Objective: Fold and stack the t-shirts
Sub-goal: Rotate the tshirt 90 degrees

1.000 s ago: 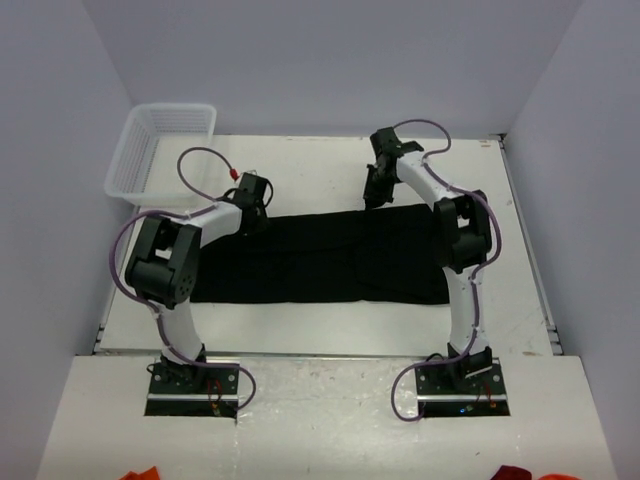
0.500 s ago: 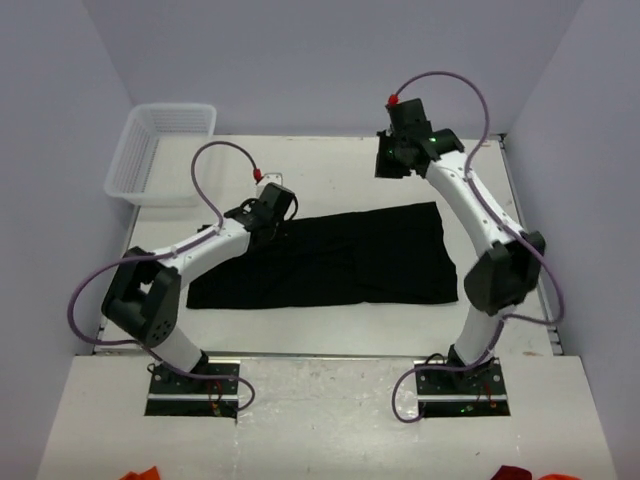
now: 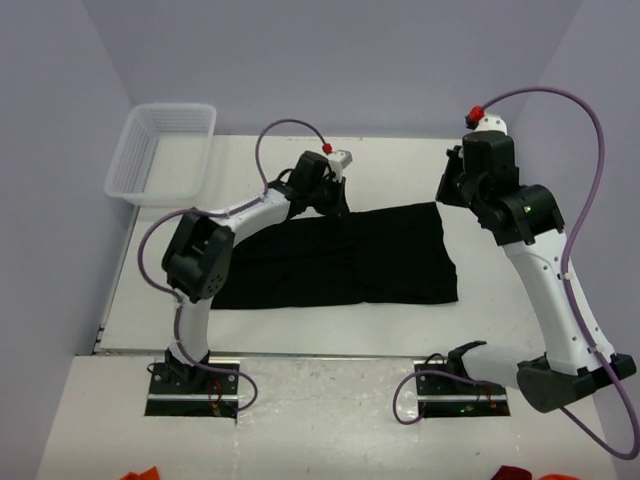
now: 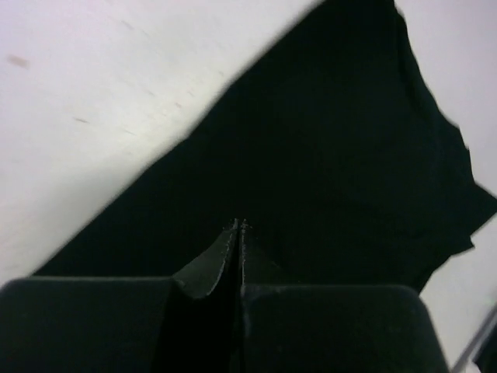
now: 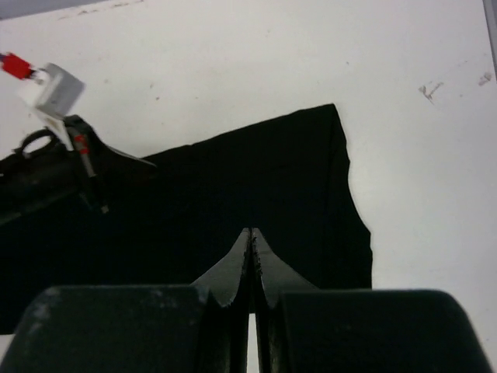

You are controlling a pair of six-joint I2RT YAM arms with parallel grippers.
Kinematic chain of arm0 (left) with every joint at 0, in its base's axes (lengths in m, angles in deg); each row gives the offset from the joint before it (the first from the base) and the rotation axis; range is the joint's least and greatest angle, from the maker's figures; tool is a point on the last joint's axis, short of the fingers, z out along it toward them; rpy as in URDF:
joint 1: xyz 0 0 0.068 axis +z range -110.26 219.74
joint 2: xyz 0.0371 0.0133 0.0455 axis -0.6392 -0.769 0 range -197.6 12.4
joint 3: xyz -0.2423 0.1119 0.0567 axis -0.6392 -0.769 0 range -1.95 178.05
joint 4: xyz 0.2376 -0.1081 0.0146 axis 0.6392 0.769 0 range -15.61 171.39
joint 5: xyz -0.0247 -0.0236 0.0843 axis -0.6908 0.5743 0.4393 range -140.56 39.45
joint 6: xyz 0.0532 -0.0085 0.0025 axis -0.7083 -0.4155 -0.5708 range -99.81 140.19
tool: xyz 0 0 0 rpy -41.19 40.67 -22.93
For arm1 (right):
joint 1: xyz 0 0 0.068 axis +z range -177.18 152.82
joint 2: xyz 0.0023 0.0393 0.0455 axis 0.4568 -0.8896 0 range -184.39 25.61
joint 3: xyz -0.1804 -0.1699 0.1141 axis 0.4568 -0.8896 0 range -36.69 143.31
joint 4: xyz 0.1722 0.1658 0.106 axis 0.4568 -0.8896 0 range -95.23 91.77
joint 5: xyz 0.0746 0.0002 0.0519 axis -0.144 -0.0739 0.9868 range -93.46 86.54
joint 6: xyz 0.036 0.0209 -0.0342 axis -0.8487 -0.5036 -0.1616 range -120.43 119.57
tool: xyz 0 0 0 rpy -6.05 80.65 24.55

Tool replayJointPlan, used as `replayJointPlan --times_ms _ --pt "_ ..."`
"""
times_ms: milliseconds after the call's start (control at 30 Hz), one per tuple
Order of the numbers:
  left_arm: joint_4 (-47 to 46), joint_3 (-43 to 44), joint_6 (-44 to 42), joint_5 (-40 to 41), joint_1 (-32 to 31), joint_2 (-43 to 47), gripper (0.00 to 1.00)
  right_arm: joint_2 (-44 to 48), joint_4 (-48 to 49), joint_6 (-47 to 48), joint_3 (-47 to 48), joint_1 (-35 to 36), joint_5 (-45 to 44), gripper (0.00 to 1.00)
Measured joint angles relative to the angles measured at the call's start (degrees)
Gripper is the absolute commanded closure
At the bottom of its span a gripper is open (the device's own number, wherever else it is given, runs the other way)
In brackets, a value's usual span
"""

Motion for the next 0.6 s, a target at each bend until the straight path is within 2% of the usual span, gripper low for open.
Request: replayJointPlan --times_ms 133,300,433,600 --pt "-1.11 1.4 0.2 -12.52 -2.1 -10.82 1.0 2.84 -2.19 -0.04 -2.78 0.0 -0.94 1.0" --pt "-2.27 3.76 0.26 -20.98 -4.15 -17.29 1.0 5.57 -2.89 -0.17 -4.66 0.0 -0.94 1.0" --pt "-3.54 7.23 0.7 -23.89 -5.01 -19.5 1.0 7.34 -3.15 -0.87 -6.73 0.0 -0.68 1.0" --pt "-0.85 17.73 0.92 -21.94 -5.05 -26.8 1.0 9.4 -3.1 -2.34 -8.94 -0.04 3.78 1.0"
